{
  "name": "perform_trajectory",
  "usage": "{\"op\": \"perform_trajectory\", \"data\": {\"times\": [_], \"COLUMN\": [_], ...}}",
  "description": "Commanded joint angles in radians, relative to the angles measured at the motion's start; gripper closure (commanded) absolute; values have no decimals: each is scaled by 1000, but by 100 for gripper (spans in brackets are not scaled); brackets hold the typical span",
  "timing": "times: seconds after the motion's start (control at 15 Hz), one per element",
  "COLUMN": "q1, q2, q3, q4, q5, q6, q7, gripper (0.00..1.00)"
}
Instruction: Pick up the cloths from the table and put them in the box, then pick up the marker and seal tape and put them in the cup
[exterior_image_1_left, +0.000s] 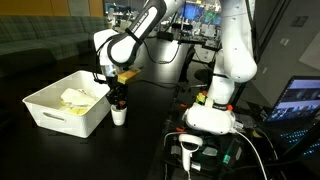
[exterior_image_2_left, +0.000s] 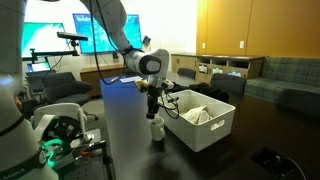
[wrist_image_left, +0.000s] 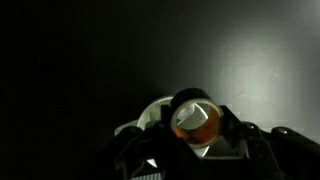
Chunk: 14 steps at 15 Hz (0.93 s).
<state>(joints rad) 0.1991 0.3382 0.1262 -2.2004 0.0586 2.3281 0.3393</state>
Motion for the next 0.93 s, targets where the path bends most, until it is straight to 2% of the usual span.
{"op": "perform_trajectory", "data": {"times": [0.0,0.87], "q1": [-9,-45], "q2": [6,8], "q3": [-6,-17], "q4": [10,33], "q5": [47,127], "q6": [-1,-4], "q7": [5,-13], "gripper": [75,75]}}
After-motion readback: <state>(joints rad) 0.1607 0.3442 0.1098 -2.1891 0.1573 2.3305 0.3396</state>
